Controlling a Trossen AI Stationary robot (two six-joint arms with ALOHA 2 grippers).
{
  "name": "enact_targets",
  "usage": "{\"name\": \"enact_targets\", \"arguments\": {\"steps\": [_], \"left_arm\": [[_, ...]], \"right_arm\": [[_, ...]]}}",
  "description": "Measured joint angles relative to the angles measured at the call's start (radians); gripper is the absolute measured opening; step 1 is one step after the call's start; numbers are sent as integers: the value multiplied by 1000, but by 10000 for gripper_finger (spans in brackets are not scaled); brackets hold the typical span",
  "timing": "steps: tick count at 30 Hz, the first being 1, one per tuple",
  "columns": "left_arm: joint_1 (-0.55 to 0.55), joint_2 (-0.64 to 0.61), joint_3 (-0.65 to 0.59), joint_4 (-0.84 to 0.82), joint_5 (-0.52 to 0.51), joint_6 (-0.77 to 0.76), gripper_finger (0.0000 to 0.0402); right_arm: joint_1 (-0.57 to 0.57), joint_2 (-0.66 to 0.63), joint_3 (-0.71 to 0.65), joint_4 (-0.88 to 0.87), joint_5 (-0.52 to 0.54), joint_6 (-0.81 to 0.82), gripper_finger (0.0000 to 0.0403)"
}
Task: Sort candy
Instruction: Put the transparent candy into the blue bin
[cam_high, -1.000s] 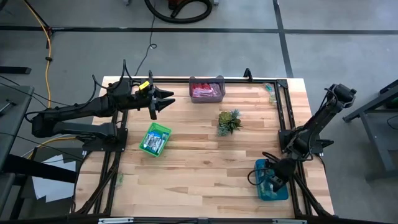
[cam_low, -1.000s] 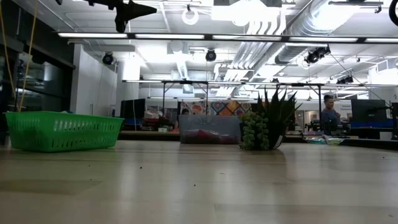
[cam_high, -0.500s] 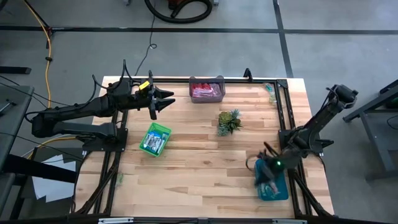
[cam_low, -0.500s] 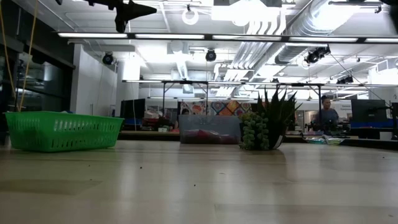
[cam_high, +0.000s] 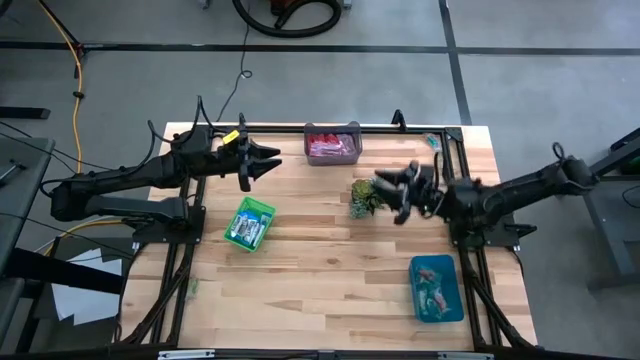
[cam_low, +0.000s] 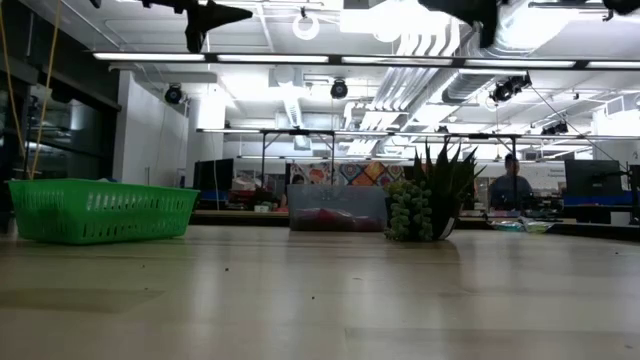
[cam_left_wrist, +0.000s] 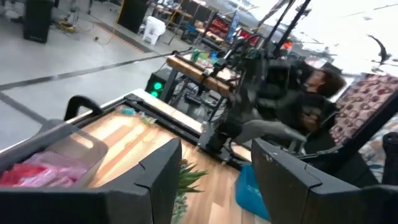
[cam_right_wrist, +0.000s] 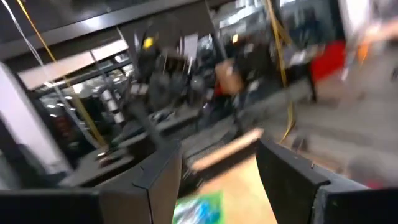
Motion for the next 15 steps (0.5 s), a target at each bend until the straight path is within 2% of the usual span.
{"name": "enact_targets", "arguments": {"steps": [3,8,12,15], "left_arm": [[-12,0,0,52,39,17,182],[-97,0,0,104,47,294,181],[-193,0,0,94,-29,507,174],[-245,0,0,94,-88,542,168]], "right_arm": [[-106,9,92,-37,-83,-128,199],[-228,46,231,-200,-270,-140,199],[-264,99,315,-348,-378,-119,199],[-264,146,354,-401,-407,-127,199]]}}
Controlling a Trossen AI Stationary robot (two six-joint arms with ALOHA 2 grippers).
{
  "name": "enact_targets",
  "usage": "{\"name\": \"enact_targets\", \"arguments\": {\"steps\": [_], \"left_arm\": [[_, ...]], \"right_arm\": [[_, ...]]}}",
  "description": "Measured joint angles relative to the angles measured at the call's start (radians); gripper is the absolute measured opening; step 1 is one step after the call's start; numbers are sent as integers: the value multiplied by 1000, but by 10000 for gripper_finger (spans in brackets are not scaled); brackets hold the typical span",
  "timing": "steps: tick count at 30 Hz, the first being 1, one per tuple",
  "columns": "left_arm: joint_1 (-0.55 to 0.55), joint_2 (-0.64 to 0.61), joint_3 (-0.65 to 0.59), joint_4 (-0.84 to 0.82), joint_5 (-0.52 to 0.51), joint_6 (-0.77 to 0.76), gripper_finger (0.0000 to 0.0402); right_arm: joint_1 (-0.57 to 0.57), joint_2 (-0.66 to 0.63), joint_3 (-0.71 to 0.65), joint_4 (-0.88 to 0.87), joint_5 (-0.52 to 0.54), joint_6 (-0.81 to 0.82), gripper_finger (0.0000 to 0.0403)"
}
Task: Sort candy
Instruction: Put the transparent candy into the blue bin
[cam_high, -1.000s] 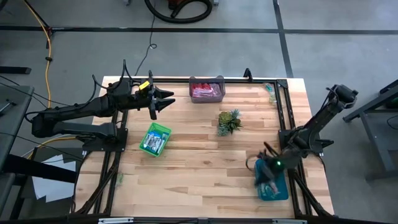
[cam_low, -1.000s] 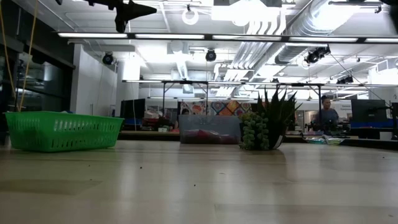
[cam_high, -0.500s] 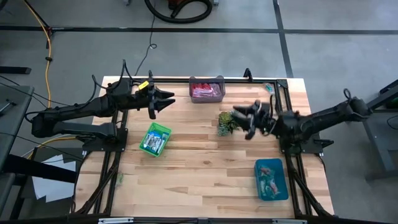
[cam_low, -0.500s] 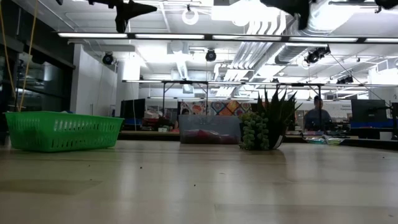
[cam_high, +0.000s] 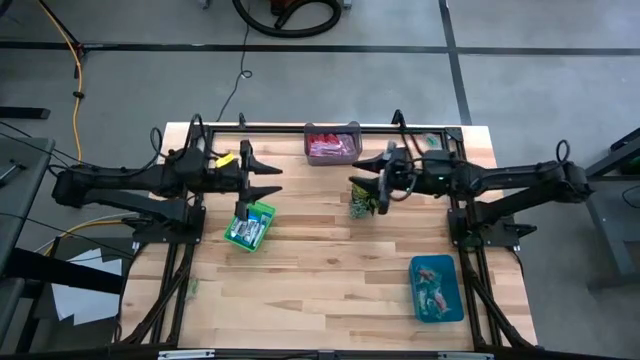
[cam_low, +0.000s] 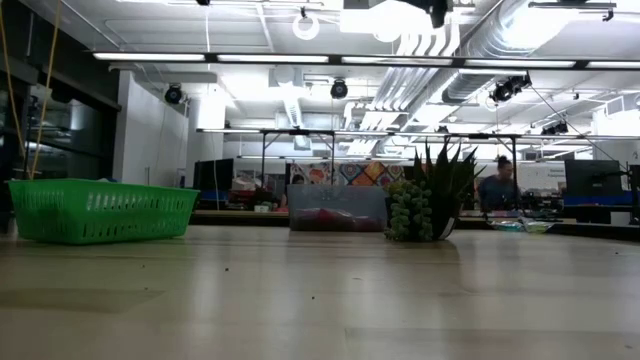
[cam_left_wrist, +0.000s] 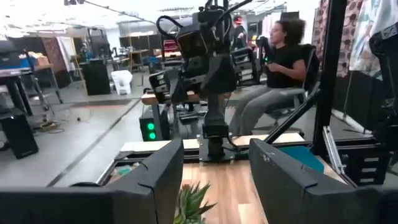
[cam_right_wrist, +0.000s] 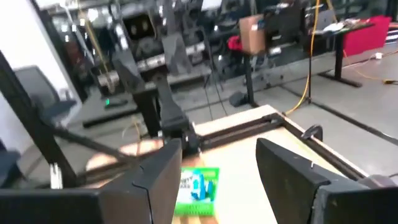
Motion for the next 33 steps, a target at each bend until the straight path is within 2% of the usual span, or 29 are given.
{"name": "enact_targets", "arguments": {"steps": [4,7,12,17,25,33], "left_arm": [[-25,0,0,-4,-19,-43,165],[-26,5,0,-5,-19,-81,165],[-25,5,0,-9,-19,-94,165],[-25,5,0,-9,-36,-94,165],[-24,9,0,-8,-42,-94,165],[-24,9,0,-9,-42,-94,165]], "right_arm": [[1,64,25,-12,-4,-57,199],[1,98,43,-10,-4,-159,199],[1,118,72,-7,-3,-279,199],[1,114,90,-5,-9,-282,199],[1,114,93,17,-209,-173,199],[1,112,93,14,-262,-143,199]]}}
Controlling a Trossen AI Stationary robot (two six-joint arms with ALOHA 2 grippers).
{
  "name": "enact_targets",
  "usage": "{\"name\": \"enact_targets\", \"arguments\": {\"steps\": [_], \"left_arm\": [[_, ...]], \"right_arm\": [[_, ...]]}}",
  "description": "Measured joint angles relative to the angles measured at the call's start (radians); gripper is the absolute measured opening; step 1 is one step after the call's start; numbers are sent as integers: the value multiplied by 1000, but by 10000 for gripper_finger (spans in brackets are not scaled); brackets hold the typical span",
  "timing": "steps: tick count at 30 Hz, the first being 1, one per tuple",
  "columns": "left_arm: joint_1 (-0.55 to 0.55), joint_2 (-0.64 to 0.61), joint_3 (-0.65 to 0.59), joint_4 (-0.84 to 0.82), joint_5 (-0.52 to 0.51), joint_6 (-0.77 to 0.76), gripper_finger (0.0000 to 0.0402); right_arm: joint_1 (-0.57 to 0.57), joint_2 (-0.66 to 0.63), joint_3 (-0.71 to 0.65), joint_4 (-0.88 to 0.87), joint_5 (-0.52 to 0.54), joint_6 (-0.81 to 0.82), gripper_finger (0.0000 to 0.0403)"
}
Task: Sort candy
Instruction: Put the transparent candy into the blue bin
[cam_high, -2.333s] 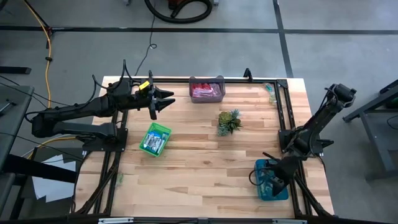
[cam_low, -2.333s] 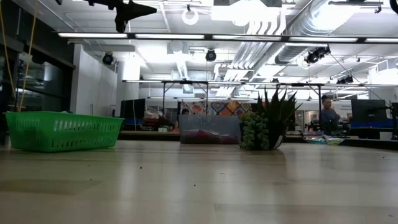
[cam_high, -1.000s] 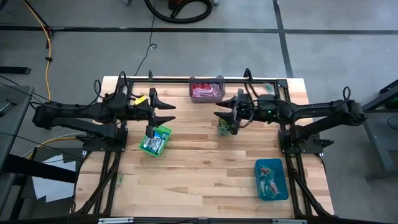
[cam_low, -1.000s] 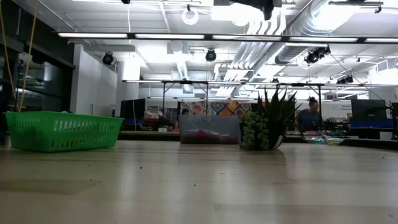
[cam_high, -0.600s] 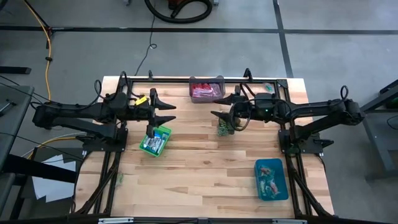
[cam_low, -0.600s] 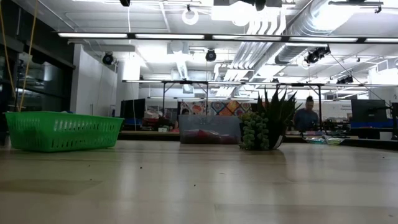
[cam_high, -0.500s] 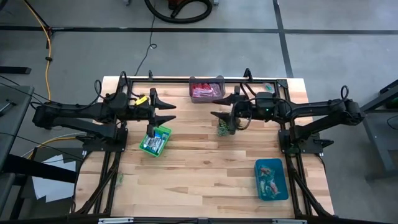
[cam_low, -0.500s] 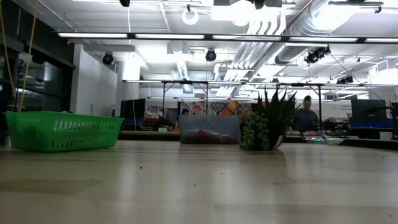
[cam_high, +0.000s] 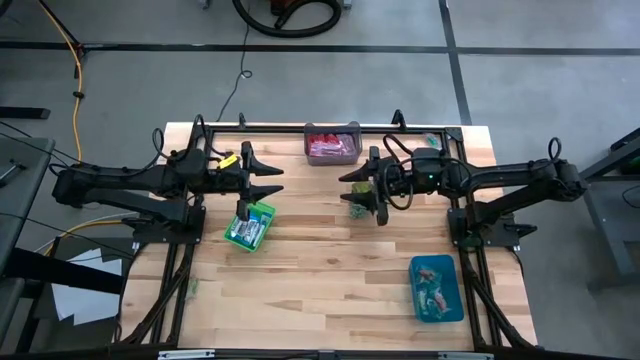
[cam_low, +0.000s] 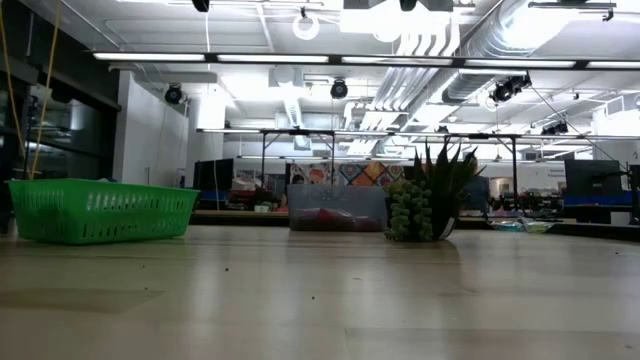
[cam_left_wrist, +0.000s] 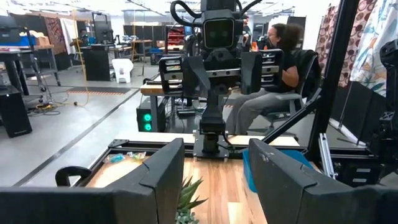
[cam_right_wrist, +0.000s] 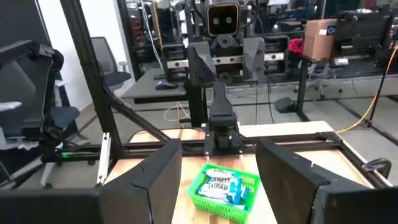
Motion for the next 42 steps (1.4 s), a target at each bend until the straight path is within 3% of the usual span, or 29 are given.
{"name": "enact_targets", "arguments": {"steps": [11,13,17,21,28,31,34,38,42], "left_arm": [[0,0,0,0,-21,-6,165],[-1,0,0,0,-21,-70,165],[-26,-2,1,-101,12,-316,165],[-129,17,2,-369,102,-585,165],[-487,151,1,-912,127,-1266,165],[-649,238,1,-1051,127,-1599,165],[-770,330,1,-1089,127,-1850,165],[-833,440,1,-1087,190,-1934,165],[-836,538,1,-1088,307,-1861,165]], "right_arm": [[0,-4,0,-17,0,-8,199],[0,-4,0,-15,0,-8,199],[0,-4,0,-16,0,25,199],[0,-4,0,-17,0,36,199],[0,-4,-1,-51,0,35,199],[0,-4,-1,-71,0,27,199],[0,-4,-1,-82,1,10,199],[0,-4,-1,-84,22,-9,199],[-1,-4,-1,-85,27,-9,199]]}}
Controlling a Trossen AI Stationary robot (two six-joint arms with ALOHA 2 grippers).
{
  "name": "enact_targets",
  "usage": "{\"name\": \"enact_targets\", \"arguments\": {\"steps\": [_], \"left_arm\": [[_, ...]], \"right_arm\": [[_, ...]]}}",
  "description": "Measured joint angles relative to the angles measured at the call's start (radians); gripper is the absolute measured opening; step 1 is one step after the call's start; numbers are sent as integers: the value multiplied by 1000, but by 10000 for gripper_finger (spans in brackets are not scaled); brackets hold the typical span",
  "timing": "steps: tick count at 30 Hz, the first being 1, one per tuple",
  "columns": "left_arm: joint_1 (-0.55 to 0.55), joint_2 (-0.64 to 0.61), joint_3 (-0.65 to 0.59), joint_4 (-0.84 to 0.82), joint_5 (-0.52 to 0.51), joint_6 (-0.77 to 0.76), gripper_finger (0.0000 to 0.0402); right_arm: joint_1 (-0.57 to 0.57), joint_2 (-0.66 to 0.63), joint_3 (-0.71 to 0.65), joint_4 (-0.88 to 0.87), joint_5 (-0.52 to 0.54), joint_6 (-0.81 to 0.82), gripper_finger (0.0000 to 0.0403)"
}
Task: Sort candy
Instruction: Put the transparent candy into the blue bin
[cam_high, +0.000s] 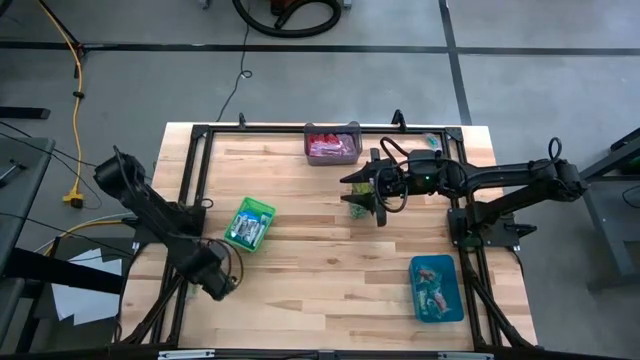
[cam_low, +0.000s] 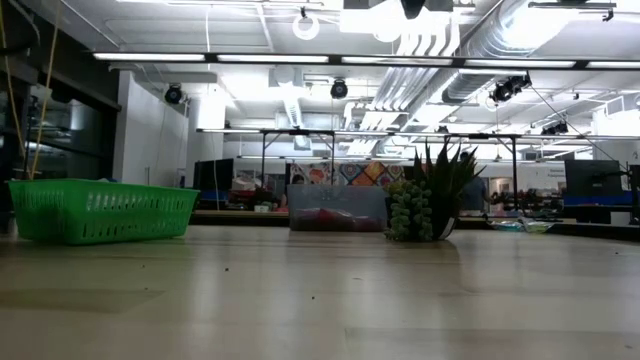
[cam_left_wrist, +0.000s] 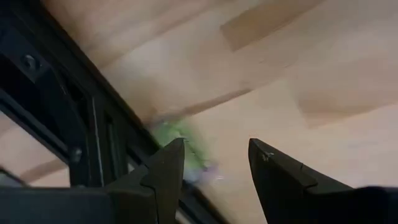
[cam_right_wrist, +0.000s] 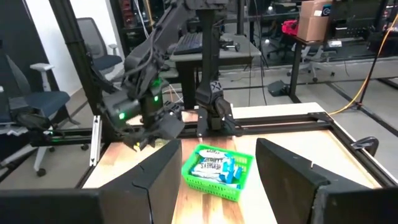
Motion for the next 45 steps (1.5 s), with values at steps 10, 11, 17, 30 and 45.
{"name": "enact_targets", "arguments": {"steps": [10,11,17,30,45], "left_arm": [[43,159,0,-3,74,438,165],[47,167,0,-8,84,469,165],[44,191,-1,-51,119,549,165],[45,189,-98,113,238,613,160],[223,-35,43,211,76,876,4]], "right_arm": [[0,0,0,0,0,-3,199],[0,0,0,-1,0,-3,199],[0,0,0,-16,0,0,199],[0,0,0,-57,0,0,199],[0,-2,0,-62,-9,46,199]]}}
